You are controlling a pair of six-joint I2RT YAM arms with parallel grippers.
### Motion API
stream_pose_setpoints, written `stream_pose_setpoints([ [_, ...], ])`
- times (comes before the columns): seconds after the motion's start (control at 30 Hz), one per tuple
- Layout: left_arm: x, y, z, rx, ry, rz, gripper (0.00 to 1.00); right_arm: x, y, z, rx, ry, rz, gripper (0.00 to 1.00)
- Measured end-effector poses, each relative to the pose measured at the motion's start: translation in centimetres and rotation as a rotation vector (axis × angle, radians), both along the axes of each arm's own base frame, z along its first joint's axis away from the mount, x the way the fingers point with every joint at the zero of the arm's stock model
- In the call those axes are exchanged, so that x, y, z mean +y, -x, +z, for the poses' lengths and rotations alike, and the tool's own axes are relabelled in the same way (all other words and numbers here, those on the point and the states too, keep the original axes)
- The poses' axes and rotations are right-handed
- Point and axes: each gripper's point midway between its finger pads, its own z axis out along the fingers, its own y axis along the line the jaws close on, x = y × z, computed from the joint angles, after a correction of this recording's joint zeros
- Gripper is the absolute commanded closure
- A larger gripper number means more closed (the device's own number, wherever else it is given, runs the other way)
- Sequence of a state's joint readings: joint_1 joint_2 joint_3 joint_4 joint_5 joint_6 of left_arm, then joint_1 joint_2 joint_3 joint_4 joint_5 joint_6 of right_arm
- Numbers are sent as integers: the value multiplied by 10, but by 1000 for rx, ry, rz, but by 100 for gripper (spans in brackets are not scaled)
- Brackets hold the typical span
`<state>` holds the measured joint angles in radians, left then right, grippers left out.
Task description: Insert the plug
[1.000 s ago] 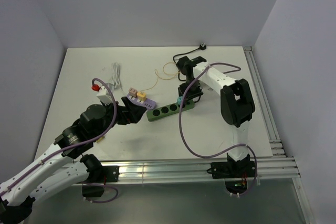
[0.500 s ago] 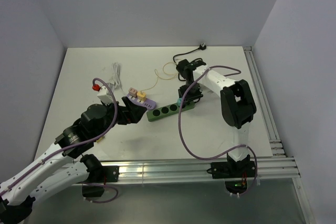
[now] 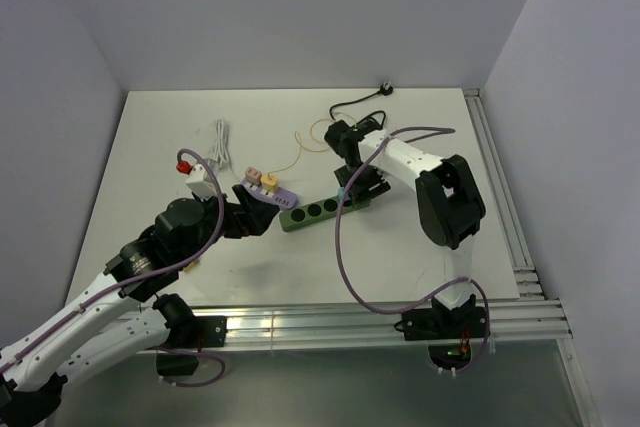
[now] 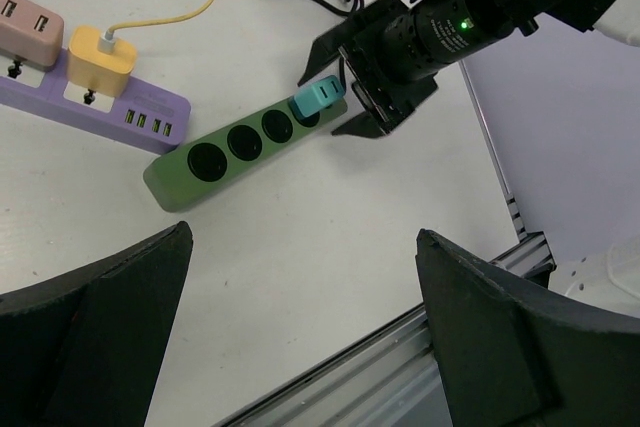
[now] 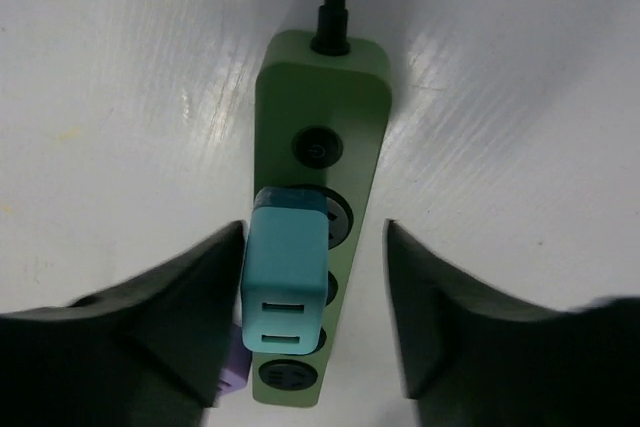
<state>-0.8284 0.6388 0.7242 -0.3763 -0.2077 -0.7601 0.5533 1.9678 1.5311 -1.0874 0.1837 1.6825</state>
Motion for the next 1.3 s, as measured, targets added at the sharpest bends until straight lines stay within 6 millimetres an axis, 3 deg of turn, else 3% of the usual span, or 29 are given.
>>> stream_pose_setpoints([
  [0.03,0,0,-1,2,-2,0,1,-2,3,0,2,22,14,8],
  [0.07,0,0,-2,5,-4,0,1,-4,5,0,3,42,29,3],
  [0.2,1,0,-2,5,-4,1,0,-5,9,3,-12,88,82,0],
  [0.3,1,1,-1,8,-4,3,0,-5,7,16,-57,98,110,0],
  [0.4,5,0,1,9,-7,23,1,-4,3,42,-132,102,151,0],
  [0.6,14,-8,-4,47,-74,92,0,5,-12,115,-384,110,373,0],
  [0.77,15,-25,-16,120,-183,151,1,14,4,152,-566,125,675,0],
  [0.9,30,-41,-46,225,-267,220,0,10,18,158,-604,165,852,0],
  [1.07,79,-65,-78,389,-256,418,0,9,34,144,-628,160,1004,0],
  [1.13,95,-66,-86,443,-221,503,1,12,48,131,-623,118,1064,1],
  [1.3,104,-60,-95,537,-145,593,1,20,81,110,-640,-7,1179,1],
])
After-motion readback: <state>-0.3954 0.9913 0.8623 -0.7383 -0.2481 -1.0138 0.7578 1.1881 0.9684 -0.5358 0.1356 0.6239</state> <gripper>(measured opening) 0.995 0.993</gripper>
